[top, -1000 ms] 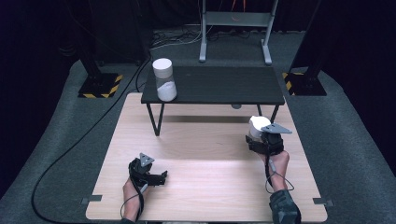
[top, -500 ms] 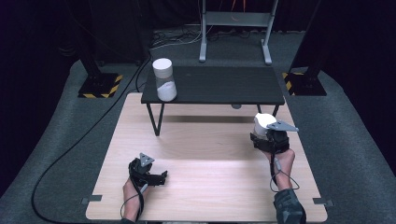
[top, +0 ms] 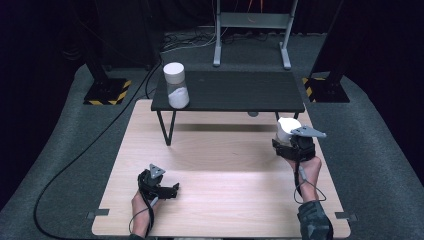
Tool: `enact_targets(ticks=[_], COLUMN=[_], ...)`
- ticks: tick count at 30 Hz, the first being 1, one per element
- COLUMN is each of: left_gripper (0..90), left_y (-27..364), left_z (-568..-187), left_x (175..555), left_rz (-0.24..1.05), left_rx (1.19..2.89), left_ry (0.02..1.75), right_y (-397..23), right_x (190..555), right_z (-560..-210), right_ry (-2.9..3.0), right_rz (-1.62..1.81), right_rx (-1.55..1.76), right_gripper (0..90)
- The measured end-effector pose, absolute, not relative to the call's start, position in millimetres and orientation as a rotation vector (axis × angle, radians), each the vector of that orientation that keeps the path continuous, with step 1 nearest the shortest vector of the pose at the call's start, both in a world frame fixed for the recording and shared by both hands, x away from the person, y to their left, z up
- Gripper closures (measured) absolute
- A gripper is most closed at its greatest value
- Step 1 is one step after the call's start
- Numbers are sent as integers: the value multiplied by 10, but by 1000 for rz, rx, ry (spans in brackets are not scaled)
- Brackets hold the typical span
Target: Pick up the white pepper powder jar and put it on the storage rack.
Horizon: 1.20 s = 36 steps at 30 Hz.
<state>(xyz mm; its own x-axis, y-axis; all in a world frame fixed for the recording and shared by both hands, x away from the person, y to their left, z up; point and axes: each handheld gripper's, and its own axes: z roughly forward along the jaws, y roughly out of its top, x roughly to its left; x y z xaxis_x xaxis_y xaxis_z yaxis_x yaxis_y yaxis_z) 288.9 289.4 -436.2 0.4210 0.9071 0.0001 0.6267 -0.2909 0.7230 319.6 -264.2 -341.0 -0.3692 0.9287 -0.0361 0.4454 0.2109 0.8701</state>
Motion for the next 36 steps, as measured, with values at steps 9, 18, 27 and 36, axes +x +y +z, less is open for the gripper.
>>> enact_targets(ticks=[9, 18, 27, 36], left_gripper=[9, 9, 9, 9], left_y=[2893, 2892, 2892, 2892], left_z=[-4364, -4365, -4365, -4365], left_x=[2888, 2887, 2886, 2887], left_rz=[553, 554, 554, 554], left_rx=[2024, 2023, 2023, 2023], left_ry=[1294, 1294, 1294, 1294], right_y=[-2664, -2700, -2735, -2777], right_x=[3196, 3201, 3197, 3219], right_z=[-3324, -3234, -3142, -3055], right_ry=[1916, 1917, 1915, 1918], right_rz=[1080, 1075, 1076, 1087], right_rx=[1263, 1260, 1263, 1276], right_gripper=[303, 303, 303, 303])
